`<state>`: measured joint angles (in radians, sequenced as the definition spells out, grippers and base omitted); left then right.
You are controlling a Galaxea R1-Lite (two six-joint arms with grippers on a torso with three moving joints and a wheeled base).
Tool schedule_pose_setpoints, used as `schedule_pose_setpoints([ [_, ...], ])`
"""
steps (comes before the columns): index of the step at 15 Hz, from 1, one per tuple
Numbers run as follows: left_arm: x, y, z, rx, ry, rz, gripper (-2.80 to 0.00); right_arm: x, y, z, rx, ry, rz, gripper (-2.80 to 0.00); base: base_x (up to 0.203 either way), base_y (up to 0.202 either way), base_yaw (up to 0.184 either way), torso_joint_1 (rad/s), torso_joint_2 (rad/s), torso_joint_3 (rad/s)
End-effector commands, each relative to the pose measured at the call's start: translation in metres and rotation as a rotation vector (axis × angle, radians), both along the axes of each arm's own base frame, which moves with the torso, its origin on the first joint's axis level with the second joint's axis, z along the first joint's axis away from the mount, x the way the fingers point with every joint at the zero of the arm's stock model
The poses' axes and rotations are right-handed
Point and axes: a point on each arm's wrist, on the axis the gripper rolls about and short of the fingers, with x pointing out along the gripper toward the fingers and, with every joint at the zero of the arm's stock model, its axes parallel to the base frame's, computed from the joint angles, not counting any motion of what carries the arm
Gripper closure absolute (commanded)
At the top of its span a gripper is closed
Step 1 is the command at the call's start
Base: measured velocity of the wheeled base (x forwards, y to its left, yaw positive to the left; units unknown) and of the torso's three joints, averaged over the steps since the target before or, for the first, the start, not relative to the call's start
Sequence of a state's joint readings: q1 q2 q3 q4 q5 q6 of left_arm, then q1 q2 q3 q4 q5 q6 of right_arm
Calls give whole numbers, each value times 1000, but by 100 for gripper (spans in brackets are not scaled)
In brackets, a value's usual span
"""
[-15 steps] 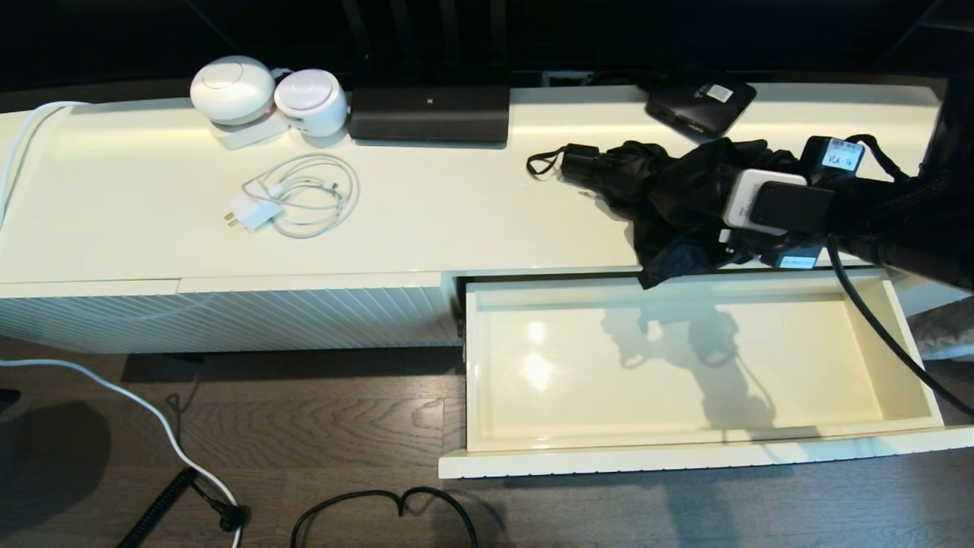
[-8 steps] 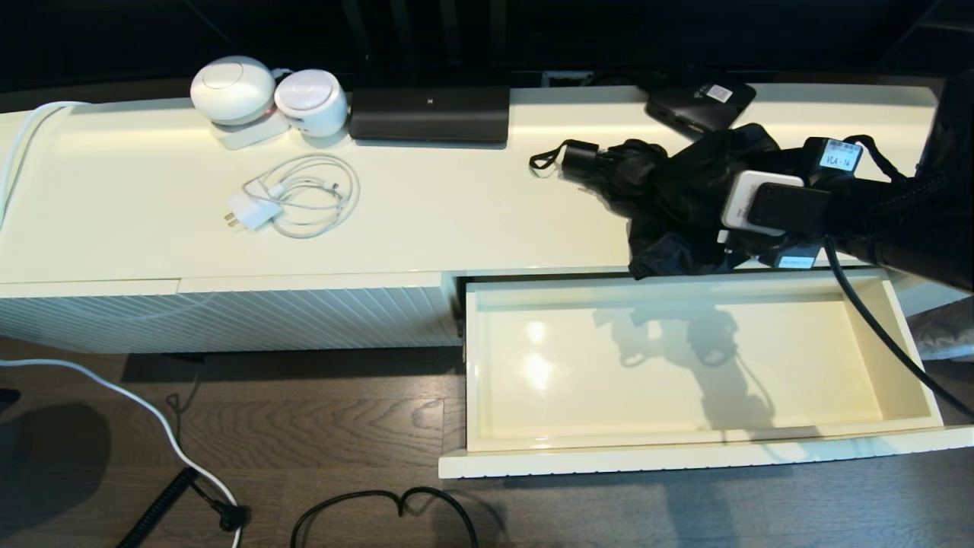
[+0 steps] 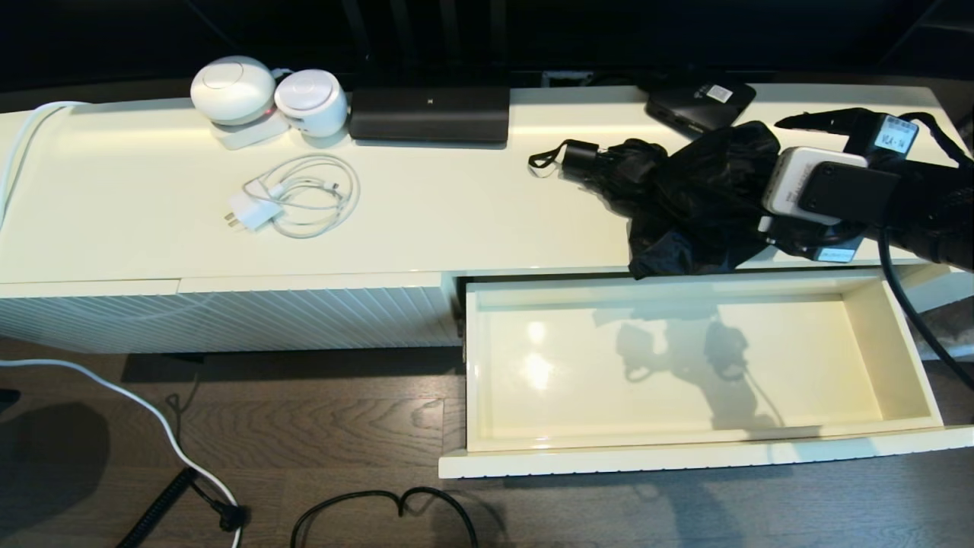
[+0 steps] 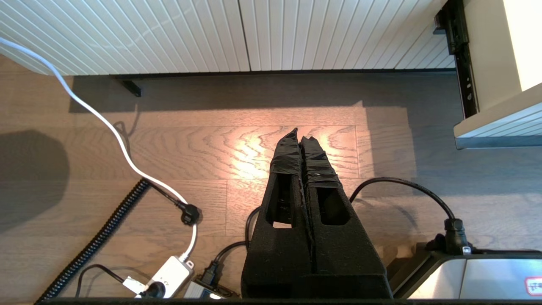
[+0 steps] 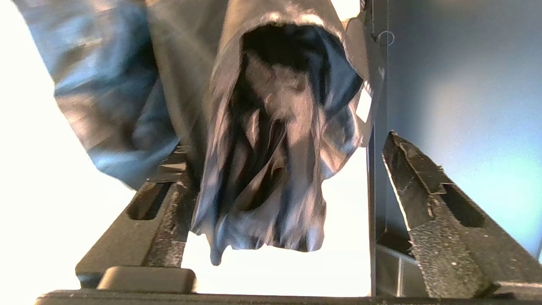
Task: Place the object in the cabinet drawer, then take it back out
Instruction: Take the umbrella out of the drawer and put it on the table, then close the drawer
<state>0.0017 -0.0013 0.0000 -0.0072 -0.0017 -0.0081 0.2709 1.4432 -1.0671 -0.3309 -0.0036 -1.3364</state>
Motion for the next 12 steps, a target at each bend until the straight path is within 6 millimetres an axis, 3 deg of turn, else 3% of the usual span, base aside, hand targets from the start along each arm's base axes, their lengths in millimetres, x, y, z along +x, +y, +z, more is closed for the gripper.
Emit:
schedule_pose_setpoints([
  [1,0,0,0,-1,-2,1,0,-34,-9,1,1,-28,5,-280,0,0,0,0,0,0],
  [6,0,0,0,-1,-2,0,0,-87,-23,-19,-14,20,9,-280,0,0,0,0,0,0],
  [10,0,0,0,-1,-1,1,0,-118,-26,-55,-75,197,66,-280,0,0,0,0,0,0],
  [11,0,0,0,-1,-2,1,0,-122,-25,-67,-89,245,86,0,0,0,0,0,0,0],
  [12,0,0,0,0,-2,0,0,-122,-22,-75,-95,284,100,0,0,0,0,0,0,0],
])
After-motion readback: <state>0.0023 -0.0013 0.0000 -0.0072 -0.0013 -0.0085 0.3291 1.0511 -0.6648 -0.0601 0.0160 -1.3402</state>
